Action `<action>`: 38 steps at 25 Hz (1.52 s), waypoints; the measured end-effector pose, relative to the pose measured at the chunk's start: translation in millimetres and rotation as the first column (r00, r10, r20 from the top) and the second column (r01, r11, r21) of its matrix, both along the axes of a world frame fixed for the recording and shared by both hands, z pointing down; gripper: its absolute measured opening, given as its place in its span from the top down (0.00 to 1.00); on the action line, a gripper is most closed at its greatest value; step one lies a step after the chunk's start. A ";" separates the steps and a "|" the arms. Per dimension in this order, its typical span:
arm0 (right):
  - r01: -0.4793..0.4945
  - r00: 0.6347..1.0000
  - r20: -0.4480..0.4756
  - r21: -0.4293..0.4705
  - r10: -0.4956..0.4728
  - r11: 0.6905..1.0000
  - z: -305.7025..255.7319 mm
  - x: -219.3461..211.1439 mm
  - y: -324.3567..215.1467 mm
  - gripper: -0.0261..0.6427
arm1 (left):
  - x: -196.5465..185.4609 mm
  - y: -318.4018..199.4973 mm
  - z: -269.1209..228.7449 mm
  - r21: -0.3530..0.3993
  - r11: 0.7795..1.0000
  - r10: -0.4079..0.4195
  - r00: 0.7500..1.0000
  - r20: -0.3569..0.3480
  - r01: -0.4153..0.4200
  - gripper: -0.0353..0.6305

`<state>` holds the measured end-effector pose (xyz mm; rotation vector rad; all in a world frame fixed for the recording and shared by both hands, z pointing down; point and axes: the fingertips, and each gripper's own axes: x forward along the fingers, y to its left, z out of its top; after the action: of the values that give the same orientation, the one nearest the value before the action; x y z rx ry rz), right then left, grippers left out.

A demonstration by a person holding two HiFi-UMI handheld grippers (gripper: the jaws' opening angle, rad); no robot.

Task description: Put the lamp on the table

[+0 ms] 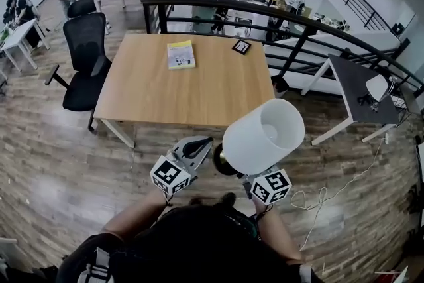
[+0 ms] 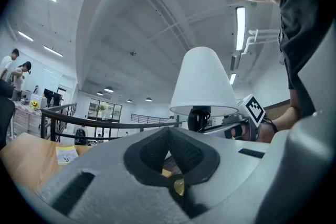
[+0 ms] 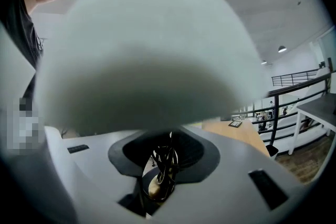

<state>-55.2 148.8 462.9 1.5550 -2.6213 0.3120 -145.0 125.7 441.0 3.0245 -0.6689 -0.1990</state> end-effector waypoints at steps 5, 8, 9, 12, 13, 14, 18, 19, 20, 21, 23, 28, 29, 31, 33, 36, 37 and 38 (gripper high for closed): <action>0.022 1.000 -0.001 -0.011 -0.022 1.000 8.1 -5.4 -15.4 0.80 | -4.6 -14.3 2.9 0.000 1.000 -0.022 1.000 0.009 0.022 0.94; 0.025 1.000 0.013 -0.008 -0.024 1.000 6.5 -2.4 -26.6 0.80 | -2.7 -21.1 2.6 0.002 1.000 -0.025 1.000 0.017 0.025 0.94; 0.026 1.000 0.014 -0.009 -0.026 1.000 6.7 -1.3 -30.4 0.80 | -2.0 -24.1 2.8 0.002 1.000 -0.026 0.999 0.018 0.026 0.94; 0.031 0.999 0.015 -0.010 -0.031 0.999 7.9 6.1 -42.2 0.80 | 3.8 -36.6 5.2 -0.003 0.999 -0.036 0.999 0.025 0.037 0.94; 0.033 0.999 0.016 -0.012 -0.032 0.999 8.1 9.9 -45.7 0.80 | 6.9 -40.4 5.9 -0.006 0.999 -0.041 0.999 0.026 0.041 0.93; 0.035 0.999 0.018 -0.014 -0.034 0.999 8.2 14.1 -49.2 0.80 | 10.3 -43.8 6.1 -0.008 0.999 -0.045 0.999 0.027 0.045 0.94; 0.042 0.999 0.021 -0.016 -0.042 0.999 6.0 35.4 -68.4 0.80 | 29.4 -60.9 3.8 -0.008 0.998 -0.055 0.998 0.031 0.055 0.94; 0.045 0.999 0.021 -0.015 -0.044 0.999 5.5 41.2 -74.3 0.80 | 34.8 -66.5 3.8 -0.009 0.998 -0.058 0.998 0.033 0.058 0.94; 0.048 0.999 0.021 -0.014 -0.048 0.999 5.4 46.8 -80.3 0.80 | 40.3 -72.2 4.2 -0.010 0.998 -0.062 0.997 0.034 0.063 0.94; 0.054 0.998 0.020 -0.013 -0.053 0.998 5.6 52.5 -86.6 0.80 | 45.9 -78.2 5.0 -0.011 0.998 -0.067 0.997 0.034 0.067 0.94; 0.067 0.998 0.019 -0.010 -0.067 0.998 6.1 64.7 -99.6 0.80 | 58.4 -90.4 6.5 -0.012 0.997 -0.076 0.997 0.034 0.077 0.94; 0.104 0.994 0.019 -0.001 -0.104 0.995 5.2 101.8 -133.2 0.80 | 98.3 -120.5 4.6 0.001 0.995 -0.104 0.994 0.032 0.104 0.94; 0.111 0.994 0.018 0.001 -0.111 0.994 4.6 109.5 -138.2 0.80 | 106.4 -125.3 4.0 0.003 0.994 -0.111 0.993 0.032 0.111 0.94; 0.126 0.992 0.016 0.006 -0.126 0.992 2.3 125.3 -146.1 0.80 | 122.3 -134.1 2.1 0.003 0.992 -0.129 0.991 0.028 0.129 0.94; 0.139 0.990 0.015 0.008 -0.140 0.990 0.1 142.3 -153.8 0.80 | 139.5 -142.0 0.6 -0.003 0.989 -0.147 0.989 0.024 0.147 0.94; 0.159 0.987 0.018 0.002 -0.159 0.987 -1.3 168.5 -166.5 0.80 | 168.2 -149.9 -0.8 -0.017 0.986 -0.164 0.986 0.014 0.164 0.94; 0.166 0.986 0.020 0.002 -0.166 0.986 -1.8 176.8 -169.7 0.80 | 177.1 -150.9 -1.7 -0.017 0.986 -0.169 0.986 0.009 0.169 0.94; 0.173 0.985 0.022 0.003 -0.173 0.985 -2.5 184.9 -172.9 0.80 | 185.2 -151.9 -2.8 -0.013 0.985 -0.175 0.985 0.005 0.175 0.94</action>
<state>129.7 -24.1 460.3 1.3183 -2.7494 0.3161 40.2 -26.3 438.1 2.9537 -0.9329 -0.1935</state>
